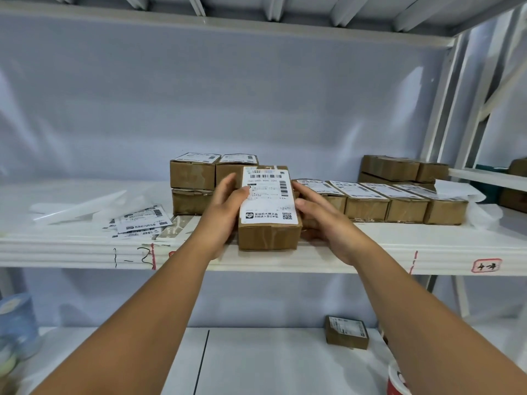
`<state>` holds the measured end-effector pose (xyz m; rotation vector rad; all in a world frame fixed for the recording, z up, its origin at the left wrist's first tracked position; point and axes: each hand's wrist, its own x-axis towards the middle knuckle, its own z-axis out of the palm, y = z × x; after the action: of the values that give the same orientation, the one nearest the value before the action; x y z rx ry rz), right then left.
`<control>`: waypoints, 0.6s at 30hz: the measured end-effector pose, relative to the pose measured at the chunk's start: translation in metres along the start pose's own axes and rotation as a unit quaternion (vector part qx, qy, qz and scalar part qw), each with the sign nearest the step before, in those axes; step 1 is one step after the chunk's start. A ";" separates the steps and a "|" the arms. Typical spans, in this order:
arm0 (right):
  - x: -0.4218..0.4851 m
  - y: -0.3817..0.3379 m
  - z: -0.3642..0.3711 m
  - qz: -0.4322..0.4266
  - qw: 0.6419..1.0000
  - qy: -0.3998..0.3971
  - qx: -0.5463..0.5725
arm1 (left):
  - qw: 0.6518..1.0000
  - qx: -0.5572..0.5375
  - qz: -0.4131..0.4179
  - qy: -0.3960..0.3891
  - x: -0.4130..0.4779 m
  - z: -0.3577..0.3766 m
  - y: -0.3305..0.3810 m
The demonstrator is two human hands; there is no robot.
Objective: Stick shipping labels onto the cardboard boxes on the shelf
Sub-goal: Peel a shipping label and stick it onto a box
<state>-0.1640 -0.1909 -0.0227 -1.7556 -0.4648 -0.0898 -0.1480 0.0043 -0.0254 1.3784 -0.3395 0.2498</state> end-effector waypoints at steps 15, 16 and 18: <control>-0.011 -0.011 0.009 0.001 0.999 -0.028 -0.033 | 0.988 0.121 0.089 -0.046 -0.005 -0.004 -0.003; -0.009 -0.008 0.008 -0.001 1.000 -0.012 -0.021 | 0.984 0.142 0.094 -0.055 -0.004 -0.004 -0.005; -0.006 -0.004 0.007 -0.004 1.000 0.016 -0.007 | 0.968 0.214 0.109 -0.075 -0.004 -0.003 -0.006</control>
<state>-0.1719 -0.1848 -0.0228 -1.7641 -0.4486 -0.1264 -0.1493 0.0065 -0.0335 1.7922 -0.5904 0.4197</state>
